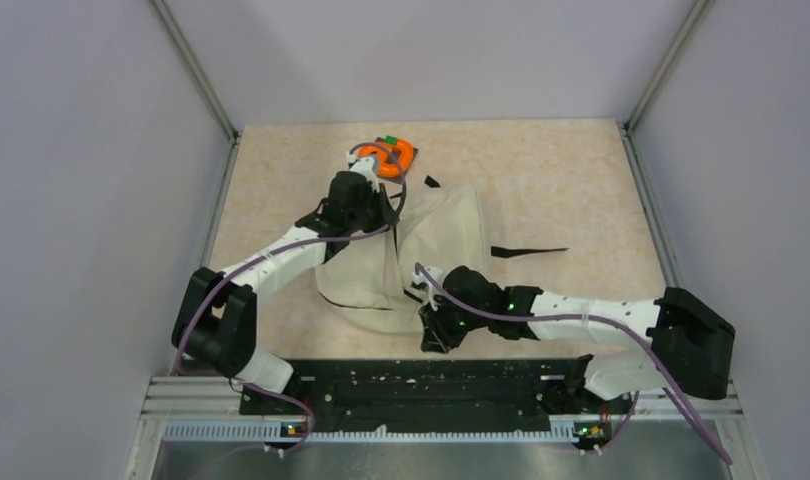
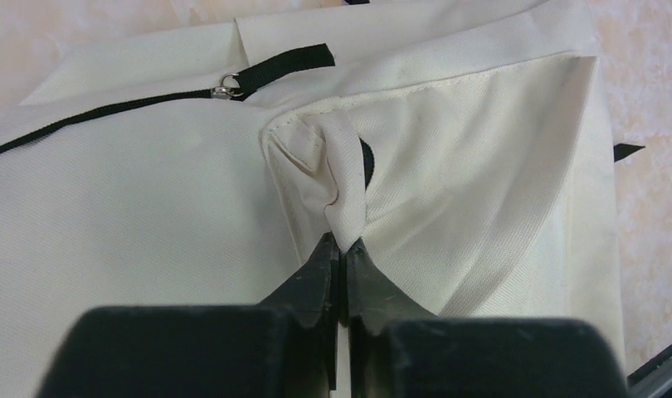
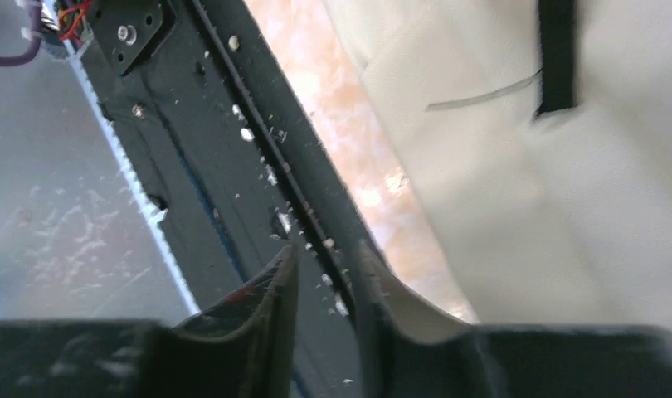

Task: Pack the student bag
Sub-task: Reset both arms

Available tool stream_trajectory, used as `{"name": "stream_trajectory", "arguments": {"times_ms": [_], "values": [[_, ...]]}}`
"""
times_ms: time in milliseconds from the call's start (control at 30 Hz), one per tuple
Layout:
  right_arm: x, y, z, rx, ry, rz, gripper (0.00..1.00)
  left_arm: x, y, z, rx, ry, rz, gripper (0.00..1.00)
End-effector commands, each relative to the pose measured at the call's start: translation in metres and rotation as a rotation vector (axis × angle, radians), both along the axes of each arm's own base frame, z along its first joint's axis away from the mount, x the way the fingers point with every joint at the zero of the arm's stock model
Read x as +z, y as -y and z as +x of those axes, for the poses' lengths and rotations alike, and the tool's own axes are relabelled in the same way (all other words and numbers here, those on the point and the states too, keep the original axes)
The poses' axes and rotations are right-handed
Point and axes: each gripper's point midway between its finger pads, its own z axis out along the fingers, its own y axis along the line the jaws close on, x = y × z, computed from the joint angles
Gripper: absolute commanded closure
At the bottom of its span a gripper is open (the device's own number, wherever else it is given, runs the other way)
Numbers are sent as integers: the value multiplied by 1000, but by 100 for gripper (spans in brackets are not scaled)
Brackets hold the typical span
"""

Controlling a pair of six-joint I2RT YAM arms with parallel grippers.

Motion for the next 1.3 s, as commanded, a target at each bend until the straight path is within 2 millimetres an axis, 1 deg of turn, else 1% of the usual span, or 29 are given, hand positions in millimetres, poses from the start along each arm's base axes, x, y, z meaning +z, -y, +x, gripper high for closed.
{"name": "stream_trajectory", "arguments": {"times_ms": [0, 33, 67, 100, 133, 167, 200, 233, 267, 367, 433, 500, 600, 633, 667, 733, 767, 800, 867, 933, 967, 1033, 1100, 1167, 1267], "values": [[57, -17, 35, -91, 167, 97, 53, 52, 0, 16, -6, 195, -54, 57], [63, -15, 43, -117, 193, 98, 43, 53, -2, 14, 1, 200, -51, 44], [70, -12, 53, -147, 214, 101, 32, 53, -6, 12, 14, 206, -47, 35], [76, -8, 63, -180, 230, 106, 25, 55, -12, 11, 38, 219, -41, 30], [82, -2, 78, -226, 240, 113, 22, 60, -17, 8, 61, 232, -45, 23], [87, 1, 87, -254, 241, 128, 21, 62, -22, 6, 84, 245, -42, 18], [93, 8, 100, -301, 244, 142, 20, 65, -29, 4, 110, 262, -38, 16], [97, 19, 118, -363, 249, 154, 19, 67, -34, 2, 128, 274, -36, 15], [101, 27, 131, -402, 254, 169, 19, 69, -39, -1, 143, 283, -34, 15], [107, 62, 170, -538, 250, 210, 18, 74, -63, -7, 223, 288, -27, 13], [106, 93, 194, -645, 244, 214, 18, 76, -84, -11, 300, 274, -36, 12], [105, 126, 213, -749, 248, 209, 18, 81, -107, -20, 377, 252, -51, 12], [112, 181, 230, -916, 267, 208, 18, 100, -141, -40, 496, 254, -64, 12], [118, 198, 233, -971, 281, 213, 18, 110, -151, -47, 527, 271, -60, 12], [124, 216, 235, -1029, 304, 214, 18, 116, -163, -57, 561, 278, -39, 10], [145, 253, 234, -1165, 395, 211, 17, 143, -185, -75, 623, 339, 3, 6], [155, 267, 232, -1215, 458, 192, 17, 154, -195, -85, 649, 363, 32, 6], [163, 278, 230, -1257, 511, 176, 16, 164, -204, -94, 669, 379, 63, 5], [182, 300, 224, -1341, 622, 157, 14, 177, -221, -109, 705, 390, 138, 4], [196, 318, 216, -1419, 707, 150, 12, 183, -235, -121, 746, 384, 192, 4], [199, 328, 211, -1465, 740, 140, 12, 185, -239, -126, 759, 388, 206, 4], [202, 336, 202, -1499, 780, 134, 12, 183, -245, -131, 772, 407, 227, 3], [200, 344, 194, -1552, 791, 142, 12, 175, -248, -132, 773, 439, 236, 3], [200, 346, 188, -1560, 824, 157, 11, 166, -248, -134, 774, 452, 224, 2], [199, 349, 181, -1557, 872, 168, 11, 164, -247, -137, 770, 462, 211, 2]]}}
